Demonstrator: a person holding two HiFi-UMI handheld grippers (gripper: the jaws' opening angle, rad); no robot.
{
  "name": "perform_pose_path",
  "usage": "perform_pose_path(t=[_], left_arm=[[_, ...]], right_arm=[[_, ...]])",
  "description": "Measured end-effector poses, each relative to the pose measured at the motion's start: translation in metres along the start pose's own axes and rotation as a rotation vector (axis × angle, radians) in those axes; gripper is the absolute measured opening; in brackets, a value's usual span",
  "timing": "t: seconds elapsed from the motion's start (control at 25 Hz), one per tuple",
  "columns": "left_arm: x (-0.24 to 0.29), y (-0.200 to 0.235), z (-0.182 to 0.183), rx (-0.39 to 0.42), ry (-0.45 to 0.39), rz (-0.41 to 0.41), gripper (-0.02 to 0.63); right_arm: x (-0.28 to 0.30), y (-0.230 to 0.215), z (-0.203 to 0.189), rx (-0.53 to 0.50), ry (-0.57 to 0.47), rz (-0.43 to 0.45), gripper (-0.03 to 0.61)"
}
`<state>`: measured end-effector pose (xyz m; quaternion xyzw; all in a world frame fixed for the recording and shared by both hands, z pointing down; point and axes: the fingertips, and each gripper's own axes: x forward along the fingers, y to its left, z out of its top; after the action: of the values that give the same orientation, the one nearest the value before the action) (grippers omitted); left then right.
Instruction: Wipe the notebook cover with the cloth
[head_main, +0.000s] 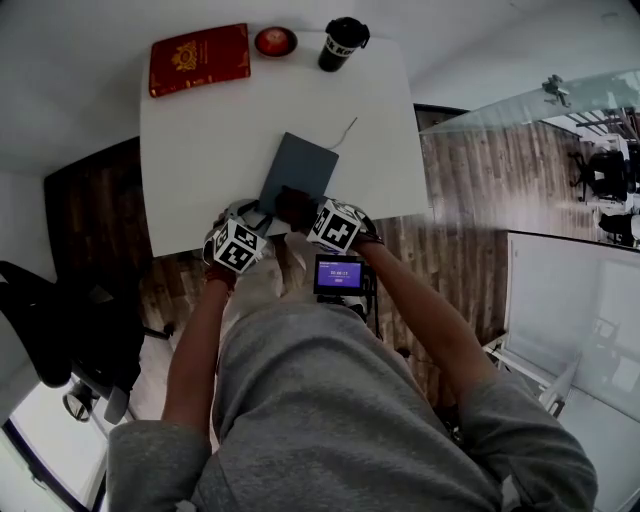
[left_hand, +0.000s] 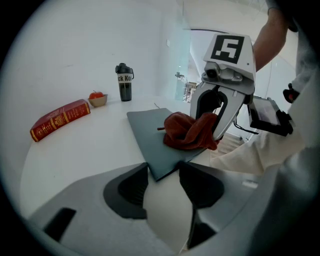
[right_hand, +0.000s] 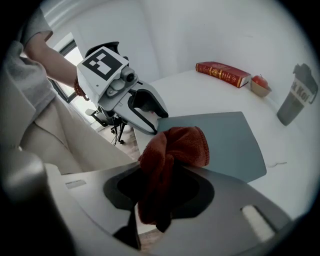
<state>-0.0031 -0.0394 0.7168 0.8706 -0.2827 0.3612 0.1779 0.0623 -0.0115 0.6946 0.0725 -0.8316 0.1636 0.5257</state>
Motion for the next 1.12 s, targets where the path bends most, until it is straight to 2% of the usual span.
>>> perform_pose_path(t=[0.12,0.2,0.28,0.36,0.56,0.68,0.92,1.12], left_arm=[[-0.005,0.002,0.003,-0.006,-0.019,0.002,0.204],[-0.018,0.003,0.015,0.039,-0.079,0.025,0.218],[-0.035,0.003,0.030,0.104,-0.131,0.037,0.219],[-0.053,0.012,0.055,0.131,-0.195,0.061,0.219],[-0.121,0.047,0.148,0.083,-0.498,0.196,0.206],[-0.155,0.054,0.191,0.084,-0.618,0.254,0.189],[-0.199,0.050,0.255,0.033,-0.792,0.294,0.172],[-0.221,0.048,0.287,0.031,-0.855,0.378,0.140]], right_arm=[[-0.005,-0.004,0.004,-0.040,-0.014,-0.044,0.135],[-0.015,-0.009,0.008,-0.049,-0.054,-0.090,0.135],[-0.030,-0.014,0.016,-0.034,-0.125,-0.128,0.135],[-0.054,-0.028,0.032,-0.010,-0.229,-0.178,0.135],[-0.139,-0.069,0.077,0.136,-0.559,-0.348,0.135],[-0.185,-0.072,0.096,0.154,-0.697,-0.416,0.135],[-0.264,-0.068,0.126,0.176,-0.905,-0.564,0.137],[-0.296,-0.067,0.136,0.200,-0.972,-0.701,0.140]])
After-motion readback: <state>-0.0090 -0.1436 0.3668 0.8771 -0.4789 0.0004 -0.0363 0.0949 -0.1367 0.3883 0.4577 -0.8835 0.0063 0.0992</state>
